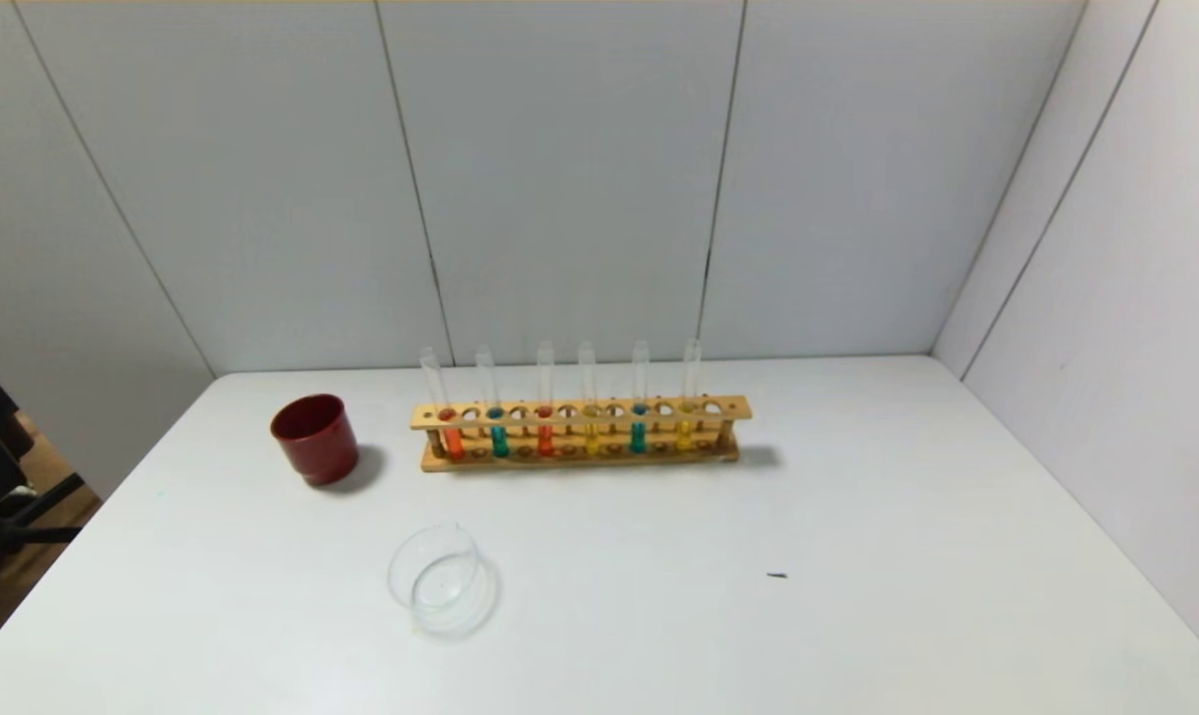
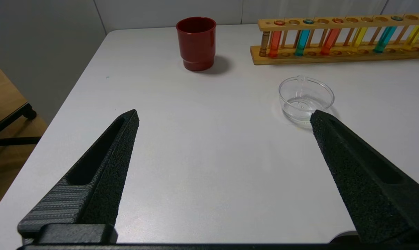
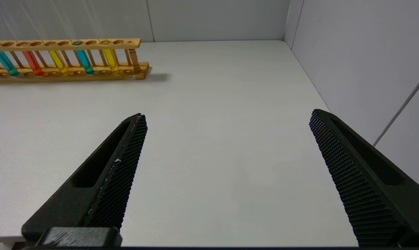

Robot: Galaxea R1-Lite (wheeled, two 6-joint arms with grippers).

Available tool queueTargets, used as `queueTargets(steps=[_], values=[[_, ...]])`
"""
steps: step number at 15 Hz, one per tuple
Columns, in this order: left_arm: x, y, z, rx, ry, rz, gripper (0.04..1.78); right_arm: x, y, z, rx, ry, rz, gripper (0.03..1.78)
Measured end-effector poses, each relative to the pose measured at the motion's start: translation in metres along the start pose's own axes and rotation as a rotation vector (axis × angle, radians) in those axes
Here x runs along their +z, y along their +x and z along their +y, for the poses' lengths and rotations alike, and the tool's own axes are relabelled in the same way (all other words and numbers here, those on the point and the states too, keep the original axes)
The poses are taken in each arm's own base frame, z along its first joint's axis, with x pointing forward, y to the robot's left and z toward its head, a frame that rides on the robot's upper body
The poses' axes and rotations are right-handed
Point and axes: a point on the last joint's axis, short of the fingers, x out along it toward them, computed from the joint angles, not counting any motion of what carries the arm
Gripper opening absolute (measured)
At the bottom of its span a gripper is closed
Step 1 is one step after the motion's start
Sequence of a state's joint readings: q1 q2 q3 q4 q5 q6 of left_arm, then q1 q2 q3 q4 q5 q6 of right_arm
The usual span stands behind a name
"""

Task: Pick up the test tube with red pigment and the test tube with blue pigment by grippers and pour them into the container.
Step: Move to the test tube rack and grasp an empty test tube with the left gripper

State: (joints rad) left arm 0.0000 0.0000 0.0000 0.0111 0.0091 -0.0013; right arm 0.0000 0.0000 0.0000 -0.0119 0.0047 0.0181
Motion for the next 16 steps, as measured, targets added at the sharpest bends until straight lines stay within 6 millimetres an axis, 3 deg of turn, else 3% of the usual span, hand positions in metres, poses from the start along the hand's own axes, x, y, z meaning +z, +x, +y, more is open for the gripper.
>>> queueTargets(steps=[3,9,13,16], values=[[0.006,-0.003,0.0,0.0,0.05,0.008,1.74,0.0,0.0,0.0,0.0,0.0,0.0,1.71],[0.056,0.002,0.0,-0.01,0.074,-0.02,1.74,0.0,0.0,0.0,0.0,0.0,0.0,1.71],[0.09,0.028,-0.001,-0.027,0.069,-0.005,1.74,0.0,0.0,0.0,0.001,0.0,0.0,1.71],[0.11,0.063,-0.001,-0.031,0.068,0.006,1.74,0.0,0.0,0.0,0.0,0.0,0.0,1.71]])
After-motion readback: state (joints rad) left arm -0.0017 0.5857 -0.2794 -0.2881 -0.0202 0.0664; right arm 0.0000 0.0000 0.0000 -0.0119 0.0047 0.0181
